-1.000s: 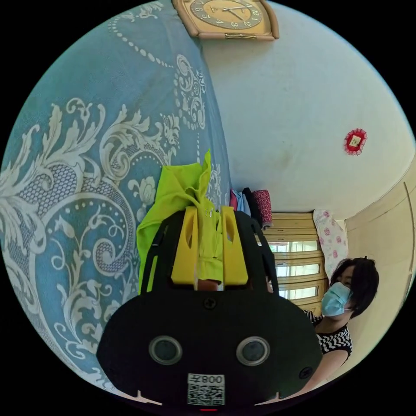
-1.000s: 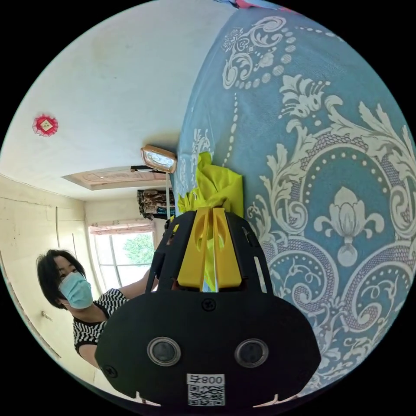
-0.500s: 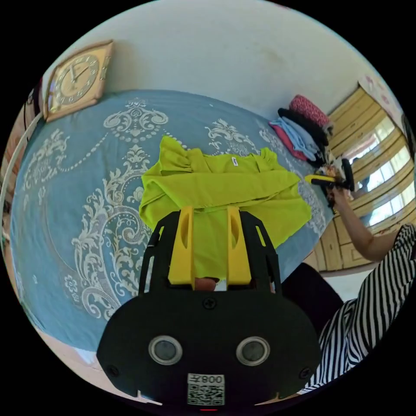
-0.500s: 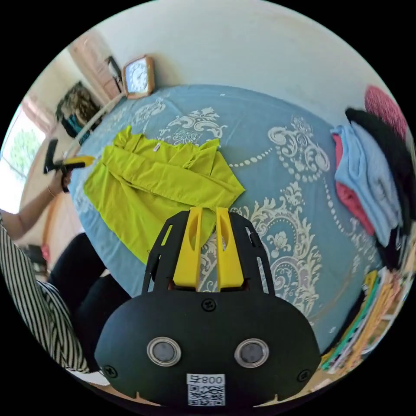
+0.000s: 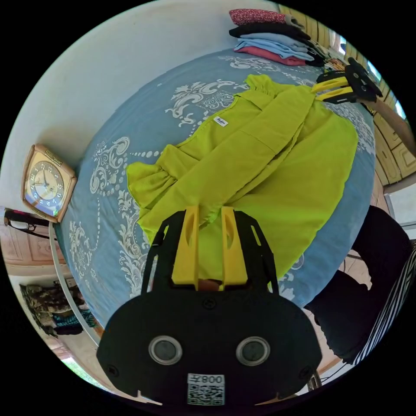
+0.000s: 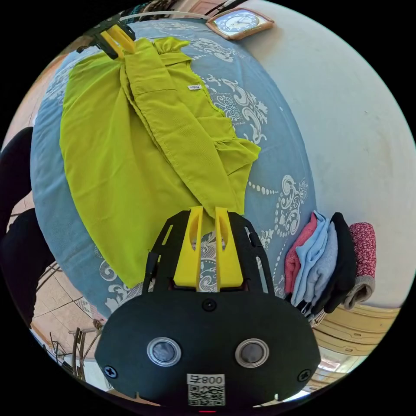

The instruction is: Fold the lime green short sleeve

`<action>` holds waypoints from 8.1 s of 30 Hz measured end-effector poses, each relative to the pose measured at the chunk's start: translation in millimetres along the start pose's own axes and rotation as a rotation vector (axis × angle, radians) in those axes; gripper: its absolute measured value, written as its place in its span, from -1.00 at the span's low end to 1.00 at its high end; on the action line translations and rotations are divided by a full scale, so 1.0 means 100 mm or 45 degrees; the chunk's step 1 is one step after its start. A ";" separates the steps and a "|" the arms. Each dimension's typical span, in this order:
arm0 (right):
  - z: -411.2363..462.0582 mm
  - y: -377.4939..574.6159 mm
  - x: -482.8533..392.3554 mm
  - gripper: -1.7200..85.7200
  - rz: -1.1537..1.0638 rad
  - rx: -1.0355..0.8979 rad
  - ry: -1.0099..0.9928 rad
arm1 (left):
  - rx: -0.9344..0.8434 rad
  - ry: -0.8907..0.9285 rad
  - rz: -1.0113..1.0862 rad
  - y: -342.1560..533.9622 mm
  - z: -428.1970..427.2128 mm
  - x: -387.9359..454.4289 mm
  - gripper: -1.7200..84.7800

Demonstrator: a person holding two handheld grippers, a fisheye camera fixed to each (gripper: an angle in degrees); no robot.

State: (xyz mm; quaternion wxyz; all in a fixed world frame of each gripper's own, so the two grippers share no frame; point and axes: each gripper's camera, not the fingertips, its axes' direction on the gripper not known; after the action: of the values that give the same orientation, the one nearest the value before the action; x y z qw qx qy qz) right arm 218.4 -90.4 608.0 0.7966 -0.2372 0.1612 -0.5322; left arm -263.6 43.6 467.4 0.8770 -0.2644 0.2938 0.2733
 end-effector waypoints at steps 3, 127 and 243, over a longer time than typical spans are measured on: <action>-0.04 -0.15 0.05 -0.93 -0.005 -0.027 -0.028 | 0.020 -0.018 0.007 -0.13 -0.14 0.04 -0.88; 0.91 2.36 2.22 -0.95 1.154 0.415 -0.772 | 0.345 0.348 -0.136 -1.56 -0.03 -1.44 -0.95; 2.87 3.25 2.41 -0.76 1.618 0.499 -1.805 | 0.467 0.740 -0.198 -1.57 2.13 2.90 -0.94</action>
State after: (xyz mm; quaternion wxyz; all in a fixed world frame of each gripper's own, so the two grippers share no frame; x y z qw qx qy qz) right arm 706.8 -149.3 668.2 0.8730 -0.2348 -0.3496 0.2461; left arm 111.6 159.3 469.9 0.8078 -0.1907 0.5543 0.0619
